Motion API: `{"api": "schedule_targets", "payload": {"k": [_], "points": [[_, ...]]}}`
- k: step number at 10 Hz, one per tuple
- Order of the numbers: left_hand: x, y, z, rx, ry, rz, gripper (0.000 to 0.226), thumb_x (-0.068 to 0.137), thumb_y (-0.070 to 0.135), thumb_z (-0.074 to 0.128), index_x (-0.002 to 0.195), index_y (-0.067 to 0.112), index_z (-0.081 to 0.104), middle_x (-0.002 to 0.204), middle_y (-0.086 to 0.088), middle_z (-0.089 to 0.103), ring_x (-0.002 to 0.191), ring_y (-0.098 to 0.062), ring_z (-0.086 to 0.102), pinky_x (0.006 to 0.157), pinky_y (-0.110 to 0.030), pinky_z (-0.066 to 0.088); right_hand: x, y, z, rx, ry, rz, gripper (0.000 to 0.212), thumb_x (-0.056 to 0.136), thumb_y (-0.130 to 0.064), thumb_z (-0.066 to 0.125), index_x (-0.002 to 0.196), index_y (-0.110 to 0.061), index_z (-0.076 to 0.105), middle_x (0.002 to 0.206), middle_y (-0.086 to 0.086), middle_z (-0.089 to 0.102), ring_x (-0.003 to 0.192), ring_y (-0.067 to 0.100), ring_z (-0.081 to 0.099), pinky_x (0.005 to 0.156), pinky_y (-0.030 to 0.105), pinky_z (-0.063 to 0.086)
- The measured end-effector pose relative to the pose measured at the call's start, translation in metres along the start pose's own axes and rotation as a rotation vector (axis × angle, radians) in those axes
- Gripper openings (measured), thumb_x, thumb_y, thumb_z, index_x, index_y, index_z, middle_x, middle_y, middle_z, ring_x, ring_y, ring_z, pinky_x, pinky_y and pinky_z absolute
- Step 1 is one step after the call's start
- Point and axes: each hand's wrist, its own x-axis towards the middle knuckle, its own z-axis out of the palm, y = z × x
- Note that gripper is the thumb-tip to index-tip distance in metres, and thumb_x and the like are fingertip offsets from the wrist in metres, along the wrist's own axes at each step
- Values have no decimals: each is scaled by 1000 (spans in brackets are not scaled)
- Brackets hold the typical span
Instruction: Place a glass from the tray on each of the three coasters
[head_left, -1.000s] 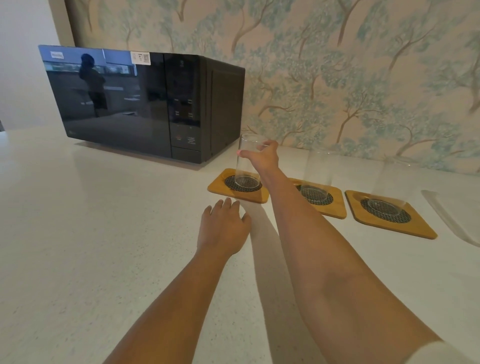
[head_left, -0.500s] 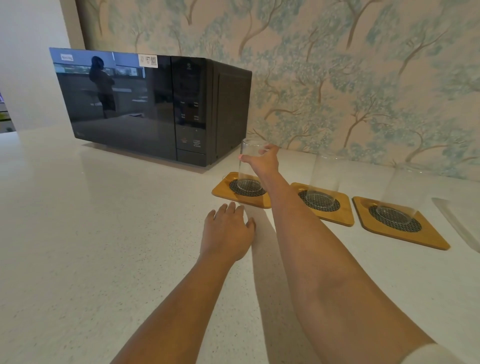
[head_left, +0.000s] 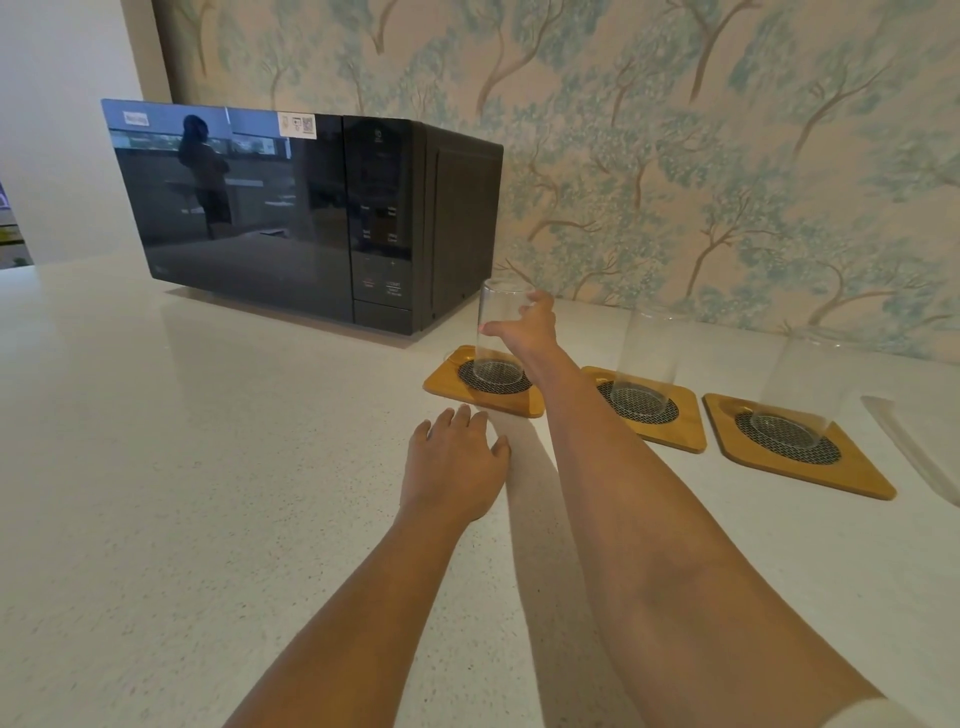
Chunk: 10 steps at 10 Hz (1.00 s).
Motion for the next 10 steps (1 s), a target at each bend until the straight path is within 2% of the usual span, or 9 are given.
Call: {"api": "schedule_targets", "payload": {"k": [1, 3, 4, 5, 7, 8, 9, 10], "points": [[0, -1, 1, 3, 5, 0, 57, 99, 52, 24, 148, 23, 31, 158, 0, 29, 147, -21, 25, 120, -44, 18, 1, 2, 1, 6, 1, 0, 87, 74, -9, 78, 142, -18, 24, 148, 13, 35, 134, 31, 37, 111, 42, 37], [1, -1, 2, 6, 8, 2, 57, 98, 51, 24, 147, 23, 31, 158, 0, 30, 147, -22, 26, 120, -45, 19, -5, 3, -5, -22, 22, 13, 99, 73, -15, 80, 149, -17, 16, 152, 11, 32, 139, 32, 33, 114, 44, 33], [1, -1, 1, 3, 10, 6, 56, 99, 51, 24, 146, 22, 33, 157, -1, 32, 146, -22, 27, 120, -45, 19, -18, 8, -14, -190, 41, -24, 92, 76, -20, 78, 148, -13, 23, 150, 12, 36, 138, 31, 35, 113, 43, 34], [-2, 0, -2, 24, 2, 11, 55, 100, 48, 24, 146, 19, 34, 156, -2, 33, 146, -22, 28, 120, -44, 20, -43, 17, -30, -378, 43, -114, 72, 84, -26, 69, 145, -9, 34, 147, 13, 38, 136, 30, 36, 111, 41, 35], [-5, 2, -5, 41, -45, 14, 55, 102, 44, 22, 149, 17, 29, 159, -5, 26, 148, -24, 23, 121, -44, 17, -91, 36, -63, -724, -22, -250, 57, 95, -36, 50, 143, -8, 39, 148, 12, 39, 136, 30, 39, 107, 40, 36], [-8, 3, -8, 54, -85, 21, 54, 102, 41, 20, 151, 17, 25, 161, -5, 22, 149, -24, 19, 122, -44, 15, -114, 47, -73, -812, -48, -276, 54, 97, -37, 45, 142, -7, 40, 146, 10, 42, 133, 27, 42, 107, 40, 36], [-21, 6, -9, 66, -103, 32, 54, 103, 39, 19, 152, 17, 21, 162, -5, 17, 150, -25, 16, 122, -43, 13, -140, 57, -84, -832, -67, -270, 54, 97, -38, 43, 143, -9, 40, 148, 7, 42, 136, 24, 41, 112, 39, 32], [-35, 9, -10, 46, -85, 35, 53, 103, 37, 17, 152, 16, 18, 162, -6, 14, 150, -25, 13, 123, -42, 12, -163, 63, -98, -869, -78, -256, 52, 98, -37, 39, 140, -7, 42, 147, 8, 43, 134, 26, 42, 110, 40, 33]]}}
